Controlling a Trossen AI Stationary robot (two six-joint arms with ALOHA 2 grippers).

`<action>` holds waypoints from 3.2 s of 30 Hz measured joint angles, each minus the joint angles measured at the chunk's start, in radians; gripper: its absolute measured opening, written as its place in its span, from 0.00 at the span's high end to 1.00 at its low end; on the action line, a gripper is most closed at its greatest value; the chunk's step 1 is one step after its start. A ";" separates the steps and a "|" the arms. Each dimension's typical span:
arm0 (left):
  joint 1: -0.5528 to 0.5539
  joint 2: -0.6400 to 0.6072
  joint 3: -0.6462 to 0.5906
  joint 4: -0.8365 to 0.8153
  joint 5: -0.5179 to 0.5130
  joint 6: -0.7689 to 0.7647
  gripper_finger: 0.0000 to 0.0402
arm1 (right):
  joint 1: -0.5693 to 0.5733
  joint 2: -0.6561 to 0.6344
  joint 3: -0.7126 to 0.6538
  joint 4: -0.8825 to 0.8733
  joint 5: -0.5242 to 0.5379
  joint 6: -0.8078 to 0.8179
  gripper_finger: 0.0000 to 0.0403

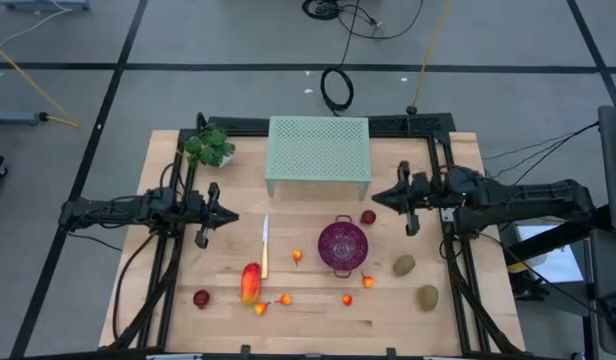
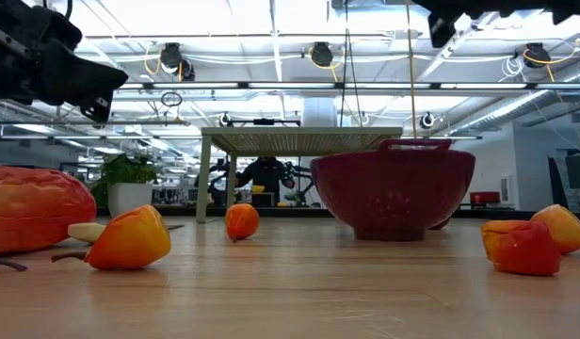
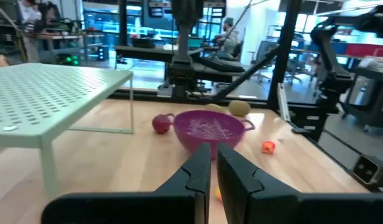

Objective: Pick & Place Fruit
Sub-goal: Put the strainer bowl on the shelf

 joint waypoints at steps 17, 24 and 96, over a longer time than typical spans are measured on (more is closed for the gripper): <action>0.000 0.000 0.000 0.001 -0.013 0.025 0.94 | 0.135 0.397 0.442 -0.713 0.154 0.117 1.00; 0.000 0.000 0.000 0.001 -0.013 0.024 0.94 | 0.146 0.473 0.489 -0.798 0.123 0.093 1.00; 0.000 0.000 0.001 0.001 -0.012 -0.004 0.94 | 0.125 0.536 0.411 -0.956 -0.056 0.903 0.58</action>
